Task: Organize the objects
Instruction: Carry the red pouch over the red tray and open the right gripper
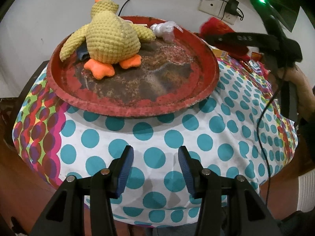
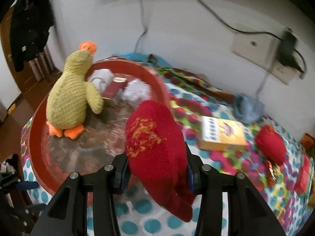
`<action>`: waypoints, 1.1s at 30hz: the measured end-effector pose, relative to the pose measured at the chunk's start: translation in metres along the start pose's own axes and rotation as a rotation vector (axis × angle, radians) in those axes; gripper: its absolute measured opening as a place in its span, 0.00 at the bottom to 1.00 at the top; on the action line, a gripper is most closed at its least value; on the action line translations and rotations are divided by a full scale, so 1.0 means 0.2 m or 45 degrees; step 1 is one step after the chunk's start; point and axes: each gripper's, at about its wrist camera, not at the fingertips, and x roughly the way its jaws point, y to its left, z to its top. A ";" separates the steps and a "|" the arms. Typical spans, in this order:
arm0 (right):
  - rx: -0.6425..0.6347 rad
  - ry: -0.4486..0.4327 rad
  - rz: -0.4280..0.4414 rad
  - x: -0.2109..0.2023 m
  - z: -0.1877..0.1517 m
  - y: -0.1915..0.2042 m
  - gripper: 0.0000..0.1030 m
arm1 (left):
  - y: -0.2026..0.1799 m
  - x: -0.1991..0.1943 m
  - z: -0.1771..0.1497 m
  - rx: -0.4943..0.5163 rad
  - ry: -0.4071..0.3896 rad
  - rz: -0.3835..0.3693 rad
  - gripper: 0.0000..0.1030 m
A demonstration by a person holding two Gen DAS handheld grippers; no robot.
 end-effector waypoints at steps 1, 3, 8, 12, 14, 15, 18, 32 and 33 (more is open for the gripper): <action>-0.012 0.002 0.015 0.02 0.02 0.03 0.42 | 0.00 0.00 0.00 -0.002 0.002 -0.001 0.47; -0.028 0.009 0.045 0.06 0.05 0.08 0.42 | 0.00 0.00 0.00 0.003 0.001 -0.001 0.47; -0.082 0.050 0.074 0.18 0.13 0.19 0.42 | -0.02 0.00 -0.02 0.029 -0.002 0.010 0.47; -0.111 0.095 0.083 0.27 0.17 0.24 0.42 | -0.03 0.00 -0.02 0.021 0.002 -0.005 0.47; -0.123 0.109 0.076 0.31 0.19 0.26 0.42 | -0.03 0.00 -0.02 0.025 -0.003 0.008 0.47; -0.123 0.113 0.075 0.33 0.19 0.27 0.42 | -0.03 0.00 -0.02 0.029 -0.007 0.017 0.47; -0.107 0.124 0.070 0.37 0.22 0.28 0.42 | -0.04 0.00 -0.02 0.036 -0.013 0.021 0.47; -0.079 0.116 0.041 0.39 0.21 0.28 0.70 | -0.07 0.01 -0.02 0.040 -0.008 0.010 0.47; -0.081 0.110 0.041 0.38 0.20 0.28 0.72 | -0.07 0.01 -0.02 0.041 -0.007 0.011 0.47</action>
